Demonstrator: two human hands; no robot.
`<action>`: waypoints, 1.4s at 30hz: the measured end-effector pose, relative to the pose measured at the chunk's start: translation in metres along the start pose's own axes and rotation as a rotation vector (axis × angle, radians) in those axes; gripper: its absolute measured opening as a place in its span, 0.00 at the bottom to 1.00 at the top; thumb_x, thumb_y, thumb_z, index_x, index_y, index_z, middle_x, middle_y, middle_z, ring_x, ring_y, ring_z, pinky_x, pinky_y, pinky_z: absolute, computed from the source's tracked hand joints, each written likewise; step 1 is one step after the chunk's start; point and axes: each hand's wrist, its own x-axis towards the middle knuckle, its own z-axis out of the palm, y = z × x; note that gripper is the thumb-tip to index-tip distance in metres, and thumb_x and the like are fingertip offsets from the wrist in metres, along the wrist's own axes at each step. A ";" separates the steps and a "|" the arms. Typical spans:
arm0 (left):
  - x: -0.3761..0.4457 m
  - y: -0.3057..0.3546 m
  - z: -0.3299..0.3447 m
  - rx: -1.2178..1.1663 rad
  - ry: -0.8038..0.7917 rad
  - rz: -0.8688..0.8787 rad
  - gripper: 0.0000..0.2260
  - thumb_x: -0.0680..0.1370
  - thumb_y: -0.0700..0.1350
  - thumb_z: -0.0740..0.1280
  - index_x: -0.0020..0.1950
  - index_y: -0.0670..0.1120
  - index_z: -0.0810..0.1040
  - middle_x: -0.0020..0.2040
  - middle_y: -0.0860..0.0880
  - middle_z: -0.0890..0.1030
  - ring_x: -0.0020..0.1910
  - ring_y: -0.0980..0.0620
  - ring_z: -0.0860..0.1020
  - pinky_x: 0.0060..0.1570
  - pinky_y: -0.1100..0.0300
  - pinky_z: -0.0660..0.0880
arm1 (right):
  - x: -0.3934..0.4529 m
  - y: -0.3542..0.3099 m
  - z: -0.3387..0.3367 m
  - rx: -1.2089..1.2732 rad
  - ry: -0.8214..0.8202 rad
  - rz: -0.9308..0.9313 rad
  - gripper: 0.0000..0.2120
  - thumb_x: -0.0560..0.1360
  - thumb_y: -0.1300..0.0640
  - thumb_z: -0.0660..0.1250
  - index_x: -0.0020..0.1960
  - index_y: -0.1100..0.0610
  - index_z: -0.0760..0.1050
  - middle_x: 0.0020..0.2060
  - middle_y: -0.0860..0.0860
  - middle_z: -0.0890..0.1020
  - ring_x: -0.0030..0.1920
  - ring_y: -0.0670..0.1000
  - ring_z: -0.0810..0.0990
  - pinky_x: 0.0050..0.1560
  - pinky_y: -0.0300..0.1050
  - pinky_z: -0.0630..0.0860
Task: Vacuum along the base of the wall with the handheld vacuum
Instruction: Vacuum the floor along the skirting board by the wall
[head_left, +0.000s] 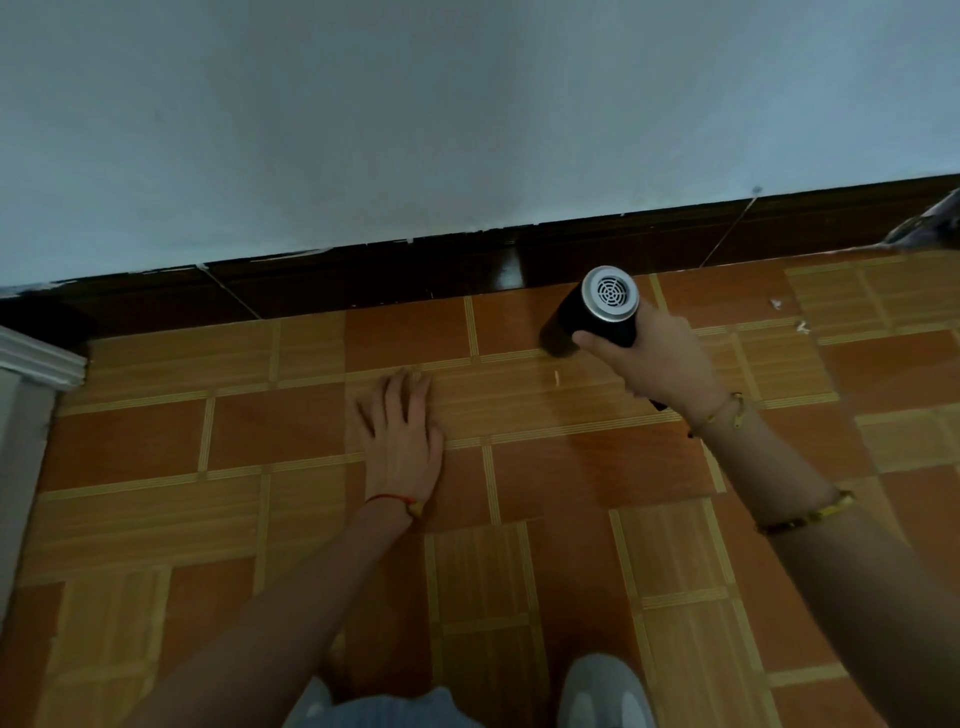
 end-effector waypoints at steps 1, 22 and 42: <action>0.000 0.001 -0.001 0.008 -0.013 -0.004 0.25 0.78 0.52 0.49 0.75 0.48 0.64 0.74 0.43 0.64 0.75 0.41 0.59 0.74 0.33 0.47 | 0.003 0.001 0.003 0.006 0.043 0.011 0.31 0.73 0.39 0.68 0.69 0.56 0.69 0.50 0.52 0.83 0.41 0.50 0.80 0.45 0.48 0.79; 0.006 0.024 -0.023 0.018 -0.123 -0.060 0.29 0.78 0.55 0.45 0.75 0.44 0.63 0.74 0.39 0.63 0.75 0.39 0.58 0.72 0.34 0.56 | 0.019 -0.008 0.018 0.033 0.161 0.082 0.37 0.71 0.34 0.66 0.71 0.57 0.65 0.52 0.56 0.83 0.50 0.57 0.82 0.46 0.51 0.79; 0.049 0.095 0.019 -0.079 -0.037 0.173 0.24 0.80 0.52 0.51 0.75 0.46 0.63 0.74 0.41 0.64 0.75 0.41 0.59 0.73 0.33 0.52 | 0.030 0.046 -0.017 0.031 0.264 0.139 0.37 0.68 0.31 0.64 0.66 0.57 0.70 0.49 0.54 0.84 0.48 0.54 0.83 0.45 0.52 0.81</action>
